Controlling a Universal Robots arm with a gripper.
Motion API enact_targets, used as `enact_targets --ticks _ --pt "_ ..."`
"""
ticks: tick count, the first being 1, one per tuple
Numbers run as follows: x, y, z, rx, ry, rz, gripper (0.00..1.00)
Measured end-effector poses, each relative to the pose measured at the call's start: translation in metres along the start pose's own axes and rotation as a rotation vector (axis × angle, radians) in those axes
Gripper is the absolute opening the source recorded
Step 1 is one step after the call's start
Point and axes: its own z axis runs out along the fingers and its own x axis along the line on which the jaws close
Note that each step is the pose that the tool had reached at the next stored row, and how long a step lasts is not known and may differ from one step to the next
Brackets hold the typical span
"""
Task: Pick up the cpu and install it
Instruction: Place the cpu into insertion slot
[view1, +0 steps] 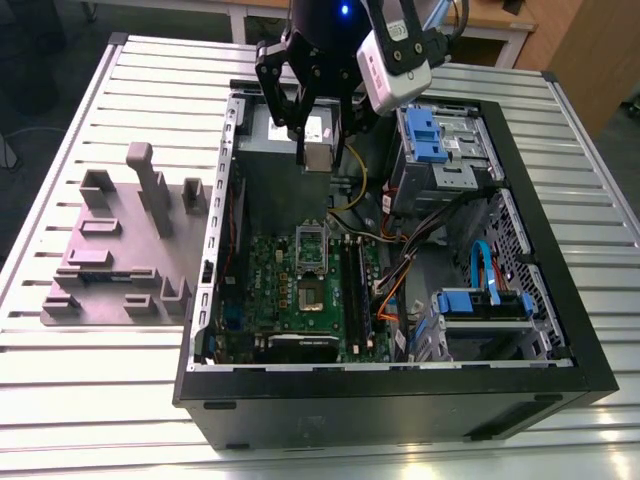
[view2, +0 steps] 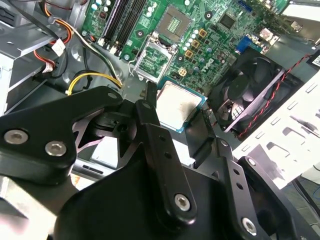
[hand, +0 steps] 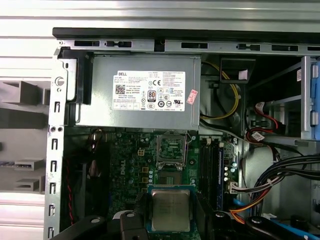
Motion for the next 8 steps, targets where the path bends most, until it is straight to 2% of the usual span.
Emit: enact_targets --ticks 8 --pt "-0.0001 -0.0003 0.0022 0.0000 0.0000 0.000 0.47"
